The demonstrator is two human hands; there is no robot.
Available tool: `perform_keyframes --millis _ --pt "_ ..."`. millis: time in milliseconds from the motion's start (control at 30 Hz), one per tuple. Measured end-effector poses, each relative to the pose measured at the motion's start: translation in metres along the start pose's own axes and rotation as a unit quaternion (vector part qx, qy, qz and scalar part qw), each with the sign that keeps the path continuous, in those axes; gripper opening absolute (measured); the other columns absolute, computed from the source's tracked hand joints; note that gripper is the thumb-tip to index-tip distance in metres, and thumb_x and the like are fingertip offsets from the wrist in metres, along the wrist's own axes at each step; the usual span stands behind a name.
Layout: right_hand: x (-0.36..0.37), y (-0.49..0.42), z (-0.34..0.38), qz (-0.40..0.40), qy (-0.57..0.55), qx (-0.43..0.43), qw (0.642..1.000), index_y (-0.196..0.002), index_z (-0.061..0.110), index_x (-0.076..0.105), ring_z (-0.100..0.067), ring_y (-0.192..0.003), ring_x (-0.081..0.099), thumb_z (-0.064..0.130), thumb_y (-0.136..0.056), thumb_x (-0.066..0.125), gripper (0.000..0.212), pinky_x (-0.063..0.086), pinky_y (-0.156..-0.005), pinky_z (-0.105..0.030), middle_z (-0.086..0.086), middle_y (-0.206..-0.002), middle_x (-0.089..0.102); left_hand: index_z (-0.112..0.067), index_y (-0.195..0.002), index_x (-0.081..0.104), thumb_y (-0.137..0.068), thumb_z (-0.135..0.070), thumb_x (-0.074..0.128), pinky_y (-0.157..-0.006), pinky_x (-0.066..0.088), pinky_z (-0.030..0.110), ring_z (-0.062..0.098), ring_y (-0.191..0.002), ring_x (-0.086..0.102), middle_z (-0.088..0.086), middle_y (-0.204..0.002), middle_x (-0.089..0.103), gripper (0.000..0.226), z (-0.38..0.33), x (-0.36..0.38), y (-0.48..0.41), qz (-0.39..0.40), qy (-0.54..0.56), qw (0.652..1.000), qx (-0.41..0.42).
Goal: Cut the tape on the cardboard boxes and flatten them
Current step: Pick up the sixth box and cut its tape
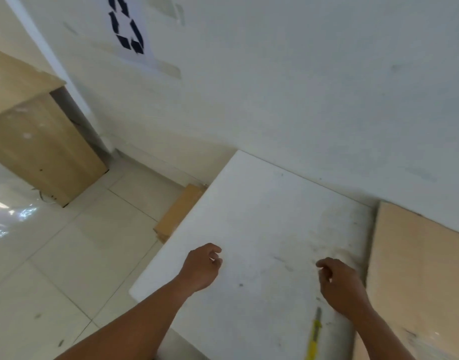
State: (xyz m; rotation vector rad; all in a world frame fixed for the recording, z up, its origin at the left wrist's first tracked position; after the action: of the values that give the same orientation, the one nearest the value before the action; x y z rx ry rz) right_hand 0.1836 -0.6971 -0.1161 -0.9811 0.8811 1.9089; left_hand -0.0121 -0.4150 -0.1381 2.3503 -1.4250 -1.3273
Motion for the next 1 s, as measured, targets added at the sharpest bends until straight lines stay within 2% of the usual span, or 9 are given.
perform_keyframes --millis 100,167,233,333,500,667,767,900,1000 --pt "0.058 -0.002 0.077 0.077 0.053 -0.031 0.995 -0.105 0.023 0.069 -0.018 -0.089 0.065 0.017 -0.092 0.058 0.019 0.047 -0.077 -0.024 0.004 -0.097 0.068 -0.022 -0.127 0.061 -0.098 -0.022 0.058 -0.083 0.042 0.018 0.009 -0.1 0.059 -0.009 -0.11 0.061 0.029 0.059 -0.059 -0.019 0.025 -0.041 0.999 0.025" --pt "0.094 -0.002 0.128 0.108 0.055 -0.021 0.992 -0.108 0.024 0.068 -0.019 -0.093 0.065 0.021 -0.093 0.057 0.02 0.049 -0.081 -0.025 0.004 -0.099 0.066 -0.021 -0.124 0.061 -0.097 -0.022 0.059 -0.084 0.047 0.024 0.013 -0.101 0.061 -0.004 -0.113 0.063 0.027 0.094 -0.099 -0.032 0.038 -0.065 0.997 0.036" --pt "0.124 -0.001 0.183 0.13 0.023 -0.004 0.991 -0.109 0.023 0.067 -0.019 -0.093 0.066 0.021 -0.093 0.057 0.02 0.051 -0.08 -0.026 0.003 -0.099 0.067 -0.021 -0.123 0.062 -0.096 -0.021 0.059 -0.085 0.05 0.026 0.014 -0.102 0.061 -0.004 -0.114 0.064 0.027 0.119 -0.14 -0.039 0.044 -0.074 0.995 0.042" --pt "0.161 0.0 0.258 0.143 -0.012 -0.001 0.99 -0.115 0.019 0.066 -0.013 -0.089 0.062 0.019 -0.094 0.056 0.023 0.046 -0.079 -0.02 0.001 -0.1 0.07 -0.031 -0.121 0.06 -0.096 -0.021 0.06 -0.075 0.04 0.012 0.004 -0.095 0.055 -0.013 -0.106 0.057 0.027 0.149 -0.192 -0.054 0.059 -0.083 0.994 0.046" --pt "0.212 -0.019 0.343 0.158 -0.106 0.031 0.981 -0.124 0.021 0.06 -0.012 -0.09 0.062 0.018 -0.097 0.049 0.03 0.044 -0.067 -0.014 0.002 -0.106 0.065 -0.025 -0.131 0.058 -0.096 -0.024 0.061 -0.086 0.041 0.021 0.01 -0.101 0.055 -0.003 -0.122 0.062 0.035 0.185 -0.233 -0.1 0.085 -0.119 0.989 0.029" --pt "0.262 -0.063 0.384 0.161 -0.201 0.106 0.961 -0.13 0.024 0.054 -0.011 -0.089 0.062 0.014 -0.095 0.05 0.036 0.05 -0.064 -0.018 0.001 -0.108 0.063 -0.022 -0.143 0.048 -0.096 -0.025 0.06 -0.093 0.048 0.028 0.02 -0.119 0.057 0.003 -0.132 0.059 0.049 0.222 -0.249 -0.144 0.123 -0.145 0.981 -0.044" --pt "0.297 -0.094 0.388 0.145 -0.265 0.192 0.934 -0.13 0.024 0.052 -0.01 -0.084 0.062 0.014 -0.096 0.051 0.036 0.045 -0.057 -0.017 0.0 -0.108 0.061 -0.021 -0.147 0.042 -0.096 -0.023 0.06 -0.086 0.046 0.025 0.014 -0.103 0.056 -0.007 -0.106 0.059 0.054 0.24 -0.257 -0.18 0.143 -0.145 0.977 -0.063" --pt "0.359 -0.133 0.372 0.115 -0.323 0.341 0.875 -0.128 0.019 0.053 -0.01 -0.081 0.055 0.013 -0.094 0.048 0.035 0.04 -0.054 -0.022 0.0 -0.11 0.058 -0.023 -0.148 0.042 -0.097 -0.023 0.061 -0.093 0.051 0.031 0.022 -0.114 0.06 0.006 -0.131 0.059 0.054 0.259 -0.263 -0.245 0.15 -0.128 0.977 -0.08" --pt "0.409 -0.158 0.354 0.114 -0.3 0.406 0.856 -0.121 0.009 0.056 -0.013 -0.075 0.053 0.012 -0.093 0.044 0.03 0.038 -0.053 -0.023 -0.007 -0.108 0.06 -0.024 -0.149 0.041 -0.097 -0.022 0.061 -0.095 0.05 0.031 0.023 -0.115 0.059 0.008 -0.135 0.059 0.056 0.279 -0.252 -0.299 0.15 -0.113 0.978 -0.086"
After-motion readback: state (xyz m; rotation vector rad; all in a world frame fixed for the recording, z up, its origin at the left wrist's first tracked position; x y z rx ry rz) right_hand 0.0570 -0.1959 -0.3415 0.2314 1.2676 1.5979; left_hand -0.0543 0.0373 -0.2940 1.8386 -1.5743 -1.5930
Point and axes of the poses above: each hand's wrist, its own y-axis away from the middle knuckle, its own x-axis out of the palm, z = x × y, the point moved 5 cm from there along -y, towards the middle knuckle
